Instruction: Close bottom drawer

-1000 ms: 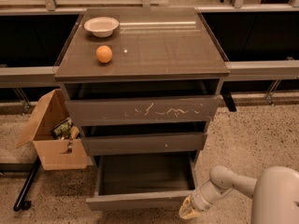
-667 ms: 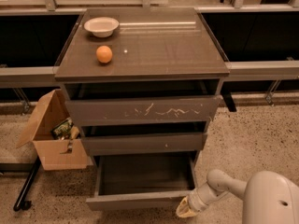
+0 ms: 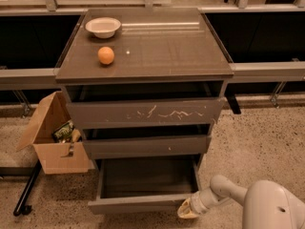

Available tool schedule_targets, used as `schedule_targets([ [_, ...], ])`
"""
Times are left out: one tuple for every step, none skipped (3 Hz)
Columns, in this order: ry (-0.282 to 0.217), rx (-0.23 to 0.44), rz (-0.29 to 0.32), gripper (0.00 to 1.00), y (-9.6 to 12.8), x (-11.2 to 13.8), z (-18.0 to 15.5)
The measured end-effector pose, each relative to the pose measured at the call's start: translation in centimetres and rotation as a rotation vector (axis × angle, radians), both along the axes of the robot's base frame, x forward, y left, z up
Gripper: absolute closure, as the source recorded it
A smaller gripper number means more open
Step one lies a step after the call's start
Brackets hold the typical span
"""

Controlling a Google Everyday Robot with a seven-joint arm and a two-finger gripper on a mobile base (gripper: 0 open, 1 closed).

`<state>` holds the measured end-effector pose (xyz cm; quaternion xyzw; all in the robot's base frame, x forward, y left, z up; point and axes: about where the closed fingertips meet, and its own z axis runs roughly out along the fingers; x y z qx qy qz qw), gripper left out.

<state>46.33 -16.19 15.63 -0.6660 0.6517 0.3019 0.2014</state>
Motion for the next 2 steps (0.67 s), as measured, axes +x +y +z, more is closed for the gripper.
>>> schedule_targets([
  [0.0,0.0,0.0,0.82,0.0,-0.02,0.01],
  [0.0,0.0,0.0,0.58,0.0,-0.02,0.01],
])
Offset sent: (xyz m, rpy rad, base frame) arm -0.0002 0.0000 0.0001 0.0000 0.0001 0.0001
